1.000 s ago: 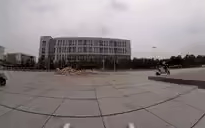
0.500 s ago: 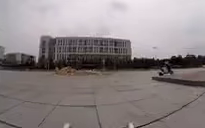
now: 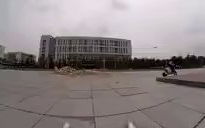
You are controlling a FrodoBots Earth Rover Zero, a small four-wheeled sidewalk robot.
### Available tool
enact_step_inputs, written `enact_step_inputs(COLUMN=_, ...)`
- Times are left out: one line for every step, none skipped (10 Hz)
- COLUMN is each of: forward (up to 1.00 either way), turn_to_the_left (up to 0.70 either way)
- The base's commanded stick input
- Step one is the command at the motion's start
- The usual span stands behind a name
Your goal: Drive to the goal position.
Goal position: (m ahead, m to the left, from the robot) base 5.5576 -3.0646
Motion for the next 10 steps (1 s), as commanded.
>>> enact_step_inputs(forward=0.85, turn_to_the_left=0.0)
enact_step_inputs(forward=0.85, turn_to_the_left=0.0)
enact_step_inputs(forward=0.85, turn_to_the_left=0.0)
enact_step_inputs(forward=0.85, turn_to_the_left=0.0)
enact_step_inputs(forward=0.85, turn_to_the_left=0.0)
enact_step_inputs(forward=0.85, turn_to_the_left=0.0)
enact_step_inputs(forward=0.85, turn_to_the_left=0.0)
enact_step_inputs(forward=0.85, turn_to_the_left=0.0)
enact_step_inputs(forward=0.85, turn_to_the_left=0.0)
enact_step_inputs(forward=0.85, turn_to_the_left=0.0)
